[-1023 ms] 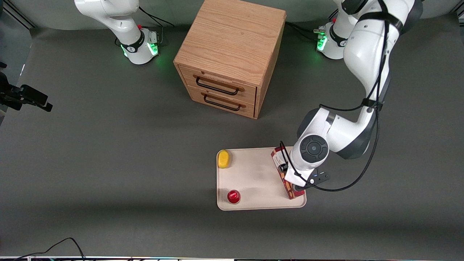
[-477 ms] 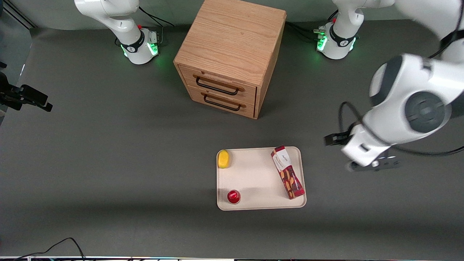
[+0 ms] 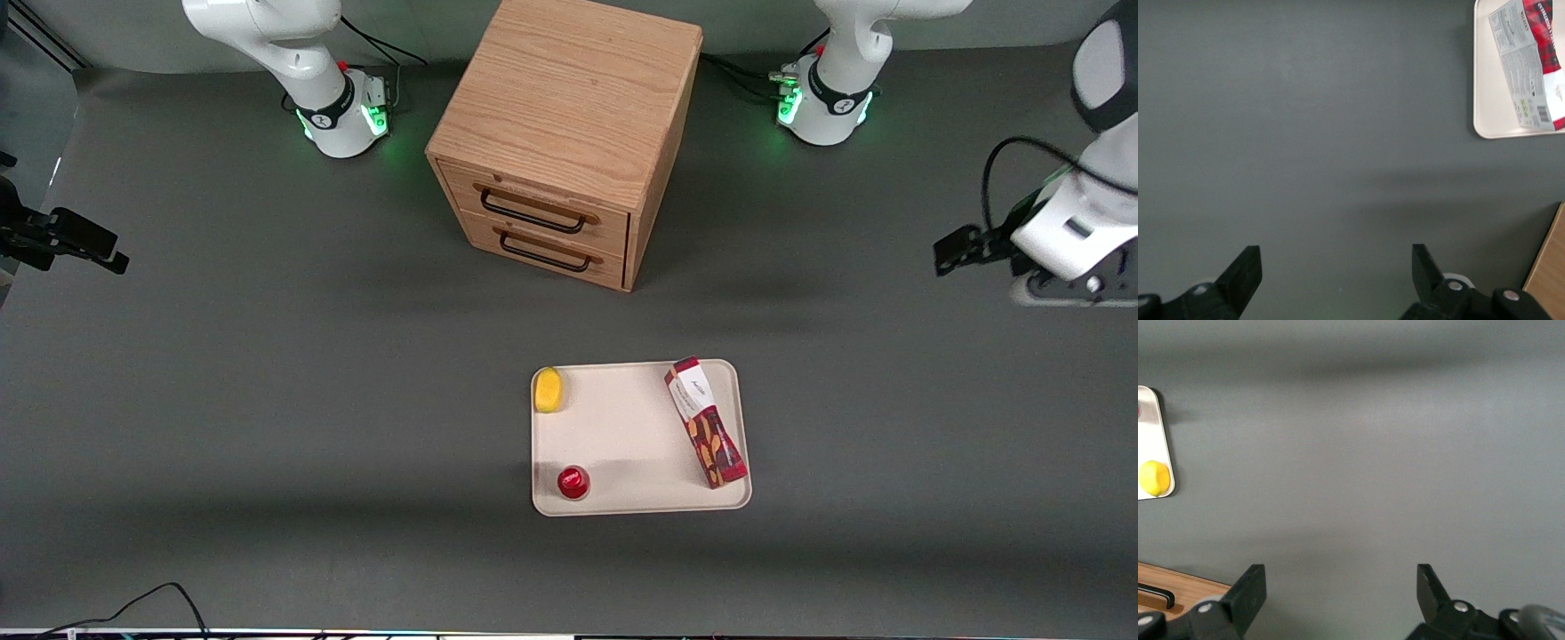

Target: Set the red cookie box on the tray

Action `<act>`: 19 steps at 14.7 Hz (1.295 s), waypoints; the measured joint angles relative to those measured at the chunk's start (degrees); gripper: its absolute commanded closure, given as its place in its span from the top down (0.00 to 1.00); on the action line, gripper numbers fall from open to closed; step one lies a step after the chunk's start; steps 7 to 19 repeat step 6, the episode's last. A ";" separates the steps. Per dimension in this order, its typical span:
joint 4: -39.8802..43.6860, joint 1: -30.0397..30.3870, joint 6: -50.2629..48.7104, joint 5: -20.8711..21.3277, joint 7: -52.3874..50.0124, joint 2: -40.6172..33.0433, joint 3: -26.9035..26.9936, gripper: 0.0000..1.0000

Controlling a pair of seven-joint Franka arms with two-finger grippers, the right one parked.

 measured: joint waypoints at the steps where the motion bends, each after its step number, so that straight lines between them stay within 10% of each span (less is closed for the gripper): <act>1: 0.01 0.00 -0.40 0.04 1.17 -1.45 1.17 1.00; 19: 3.04 -0.07 -2.99 0.05 2.84 -2.95 2.64 1.00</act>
